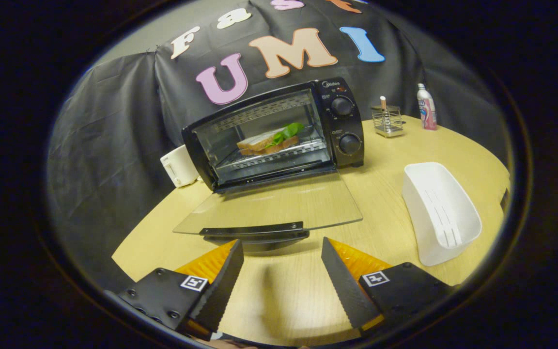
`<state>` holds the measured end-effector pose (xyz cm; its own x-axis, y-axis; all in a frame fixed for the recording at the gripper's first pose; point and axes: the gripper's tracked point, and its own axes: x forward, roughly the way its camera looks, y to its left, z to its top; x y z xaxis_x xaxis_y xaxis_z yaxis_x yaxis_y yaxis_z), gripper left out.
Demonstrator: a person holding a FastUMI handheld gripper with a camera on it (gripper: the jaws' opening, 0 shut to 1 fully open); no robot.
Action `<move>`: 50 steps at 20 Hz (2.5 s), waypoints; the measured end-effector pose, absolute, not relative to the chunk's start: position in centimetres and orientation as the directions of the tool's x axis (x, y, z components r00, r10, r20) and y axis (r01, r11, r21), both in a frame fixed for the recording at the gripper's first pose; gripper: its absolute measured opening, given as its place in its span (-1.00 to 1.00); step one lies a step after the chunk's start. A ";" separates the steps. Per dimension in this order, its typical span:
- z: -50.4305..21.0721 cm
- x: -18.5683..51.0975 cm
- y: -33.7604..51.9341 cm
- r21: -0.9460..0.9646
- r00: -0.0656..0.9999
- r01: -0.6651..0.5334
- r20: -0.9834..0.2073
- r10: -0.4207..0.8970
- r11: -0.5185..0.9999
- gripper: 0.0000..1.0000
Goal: Open the toaster oven, put the food inside, and close the toaster oven door.
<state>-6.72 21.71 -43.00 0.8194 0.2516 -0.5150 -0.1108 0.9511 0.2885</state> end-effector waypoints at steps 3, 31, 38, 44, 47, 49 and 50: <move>-43.7 -6.0 21.6 0.280 0.820 -0.094 -0.522 0.234 0.955 0.99; -30.5 1.0 22.8 0.319 0.929 -0.131 -0.291 0.228 0.939 1.00; -28.3 4.0 23.2 0.328 0.938 -0.123 -0.270 0.218 0.937 1.00; -26.8 7.6 23.6 0.320 0.951 -0.115 -0.237 0.198 0.940 1.00; -26.0 9.8 23.6 0.282 0.963 -0.102 -0.214 0.166 0.954 0.99; -25.6 10.9 23.8 0.254 0.970 -0.088 -0.197 0.141 0.963 0.98; -25.6 11.5 23.8 0.245 0.972 -0.083 -0.192 0.132 0.966 0.97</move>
